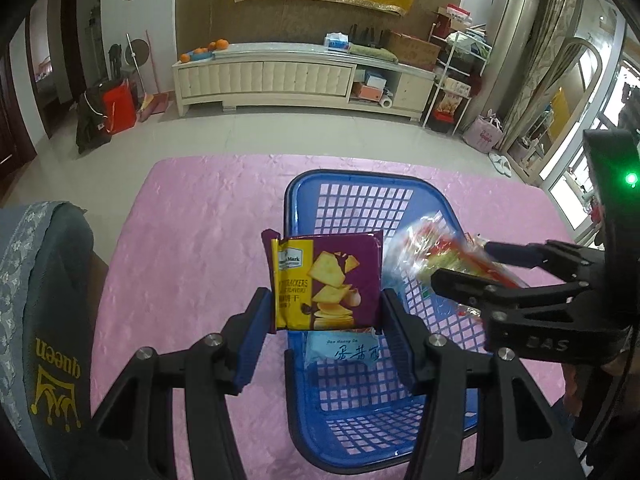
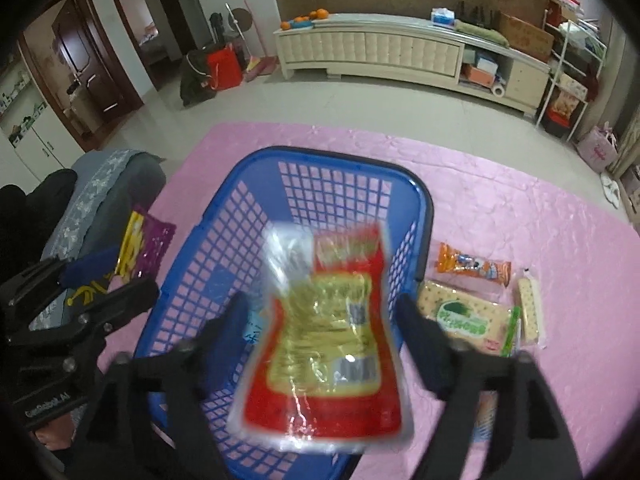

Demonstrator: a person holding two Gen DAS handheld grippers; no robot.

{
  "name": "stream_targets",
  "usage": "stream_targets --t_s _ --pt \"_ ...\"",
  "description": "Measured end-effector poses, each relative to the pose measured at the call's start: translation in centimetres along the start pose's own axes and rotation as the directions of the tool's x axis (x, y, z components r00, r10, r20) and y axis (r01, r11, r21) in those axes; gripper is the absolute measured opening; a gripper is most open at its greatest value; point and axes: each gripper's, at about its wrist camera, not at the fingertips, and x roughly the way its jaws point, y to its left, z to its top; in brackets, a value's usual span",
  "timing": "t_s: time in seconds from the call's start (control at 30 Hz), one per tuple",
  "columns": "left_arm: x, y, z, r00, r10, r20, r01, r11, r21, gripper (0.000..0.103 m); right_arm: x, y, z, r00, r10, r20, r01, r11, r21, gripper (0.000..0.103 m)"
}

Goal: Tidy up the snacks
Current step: 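Carry both packets over the blue basket and lower them inside, then open both grippers over the basket and withdraw them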

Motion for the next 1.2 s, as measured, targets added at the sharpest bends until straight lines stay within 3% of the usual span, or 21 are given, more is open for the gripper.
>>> stream_targets --t_s 0.13,0.47,0.9,1.0,1.13,1.2 --pt "-0.4 -0.2 -0.5 1.000 0.000 -0.004 0.000 1.000 -0.005 0.052 -1.6 -0.3 -0.4 0.998 -0.045 0.043 0.045 0.999 0.001 0.090" --pt "-0.7 -1.7 0.0 1.000 -0.015 0.000 0.015 1.000 0.025 0.053 -3.1 -2.0 -0.8 0.996 -0.074 0.051 0.073 0.997 0.021 0.090" --pt "3.9 -3.4 4.0 0.999 0.000 -0.036 0.002 0.997 0.081 0.053 -0.6 -4.4 1.5 0.995 -0.090 0.049 0.089 0.995 0.034 0.090" --pt "5.1 -3.7 5.0 0.999 0.022 -0.034 -0.018 0.994 0.109 0.057 -0.3 -4.9 2.2 0.995 -0.085 0.059 0.083 0.996 0.040 0.090" --pt "6.2 -3.5 5.9 0.998 0.057 -0.032 -0.053 0.991 0.125 0.072 0.3 -5.7 2.7 0.992 -0.098 0.075 0.094 0.994 0.054 0.090" --pt "6.5 -3.4 5.9 0.997 0.067 -0.031 -0.063 0.990 0.128 0.072 0.7 -6.0 2.6 0.993 -0.097 0.068 0.093 0.994 0.063 0.090"
